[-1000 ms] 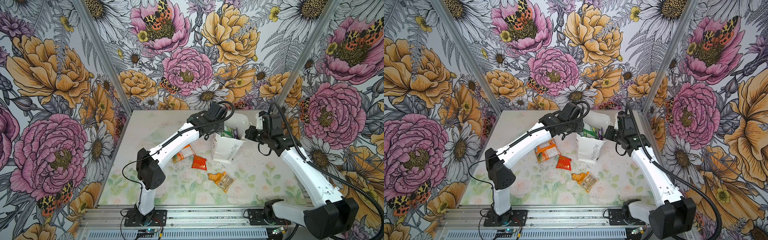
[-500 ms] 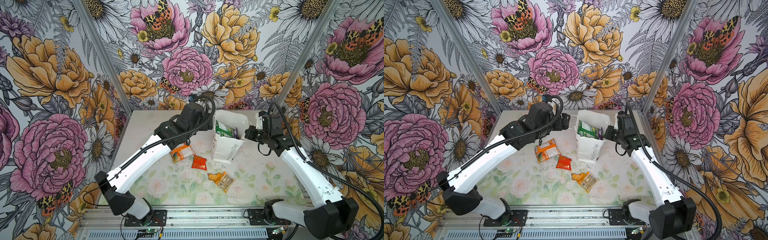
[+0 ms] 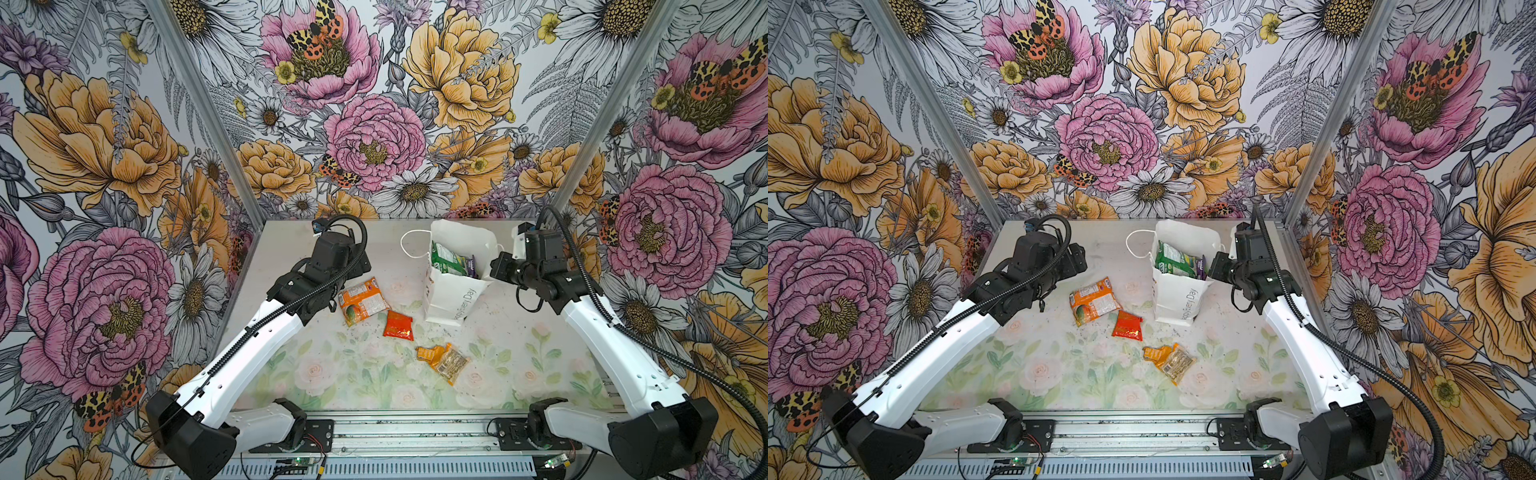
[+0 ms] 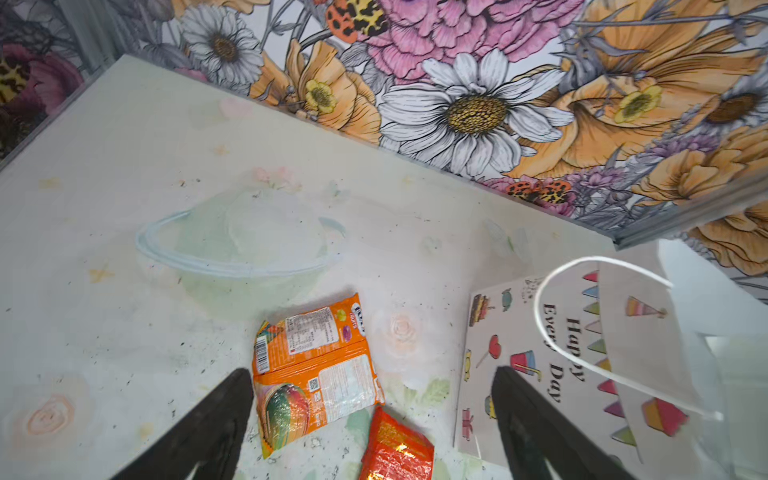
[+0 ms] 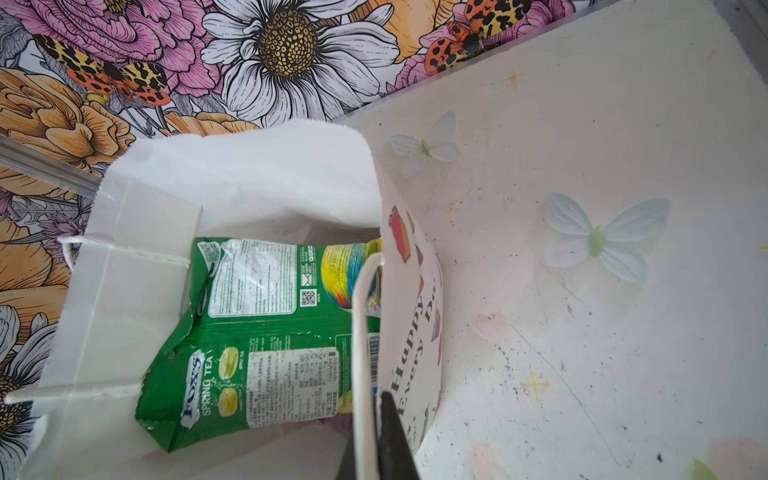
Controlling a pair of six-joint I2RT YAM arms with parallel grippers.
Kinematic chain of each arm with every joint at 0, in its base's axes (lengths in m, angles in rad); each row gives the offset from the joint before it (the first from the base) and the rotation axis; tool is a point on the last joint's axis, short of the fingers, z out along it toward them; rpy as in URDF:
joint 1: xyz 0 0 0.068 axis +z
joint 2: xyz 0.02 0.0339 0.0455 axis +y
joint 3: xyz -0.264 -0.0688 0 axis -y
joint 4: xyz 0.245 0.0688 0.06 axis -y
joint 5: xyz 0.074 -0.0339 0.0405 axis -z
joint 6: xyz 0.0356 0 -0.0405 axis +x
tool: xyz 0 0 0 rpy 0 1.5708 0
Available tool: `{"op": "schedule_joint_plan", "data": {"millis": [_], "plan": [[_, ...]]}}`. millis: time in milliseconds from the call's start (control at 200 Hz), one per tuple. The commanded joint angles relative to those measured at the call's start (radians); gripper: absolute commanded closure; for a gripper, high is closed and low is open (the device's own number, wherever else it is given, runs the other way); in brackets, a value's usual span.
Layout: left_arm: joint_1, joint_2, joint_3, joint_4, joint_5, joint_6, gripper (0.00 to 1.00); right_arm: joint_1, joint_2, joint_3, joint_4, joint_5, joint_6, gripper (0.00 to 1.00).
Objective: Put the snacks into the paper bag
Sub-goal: 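Raise the left gripper and move it toward the orange Fox's Fruits pack, then lower the left gripper and pinch the edge of the orange Fox's Fruits pack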
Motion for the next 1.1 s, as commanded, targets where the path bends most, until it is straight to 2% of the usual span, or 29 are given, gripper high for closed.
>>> {"op": "schedule_joint_plan", "data": {"millis": [0,120,210,295,746,831,921,1096], "plan": [[0.062,0.013,-0.049,-0.016,0.088,-0.069,0.08,0.0,-0.027,-0.013,0.018,0.011,0.004,1.0],[0.081,0.104,-0.063,-0.026,0.154,-0.076,0.08,-0.001,-0.033,-0.014,0.019,0.012,0.003,1.0],[0.078,0.188,-0.042,-0.029,0.249,-0.062,0.08,-0.001,-0.039,-0.017,0.018,0.011,0.005,1.0],[0.074,0.266,-0.011,-0.045,0.275,-0.051,0.08,0.0,-0.044,-0.02,0.018,0.012,0.006,1.0],[0.015,0.582,0.159,-0.086,0.225,-0.073,0.08,0.0,-0.046,-0.031,0.018,0.009,0.003,1.0],[-0.006,0.608,0.184,-0.106,0.182,-0.08,0.08,-0.002,-0.048,-0.033,0.018,0.01,0.001,1.0],[-0.033,0.673,0.199,-0.129,0.103,-0.068,0.07,-0.002,-0.046,-0.035,0.018,0.01,-0.001,1.0],[-0.032,0.719,0.165,-0.142,0.103,-0.066,0.07,-0.002,-0.037,-0.035,0.018,0.004,0.0,1.0]]}}
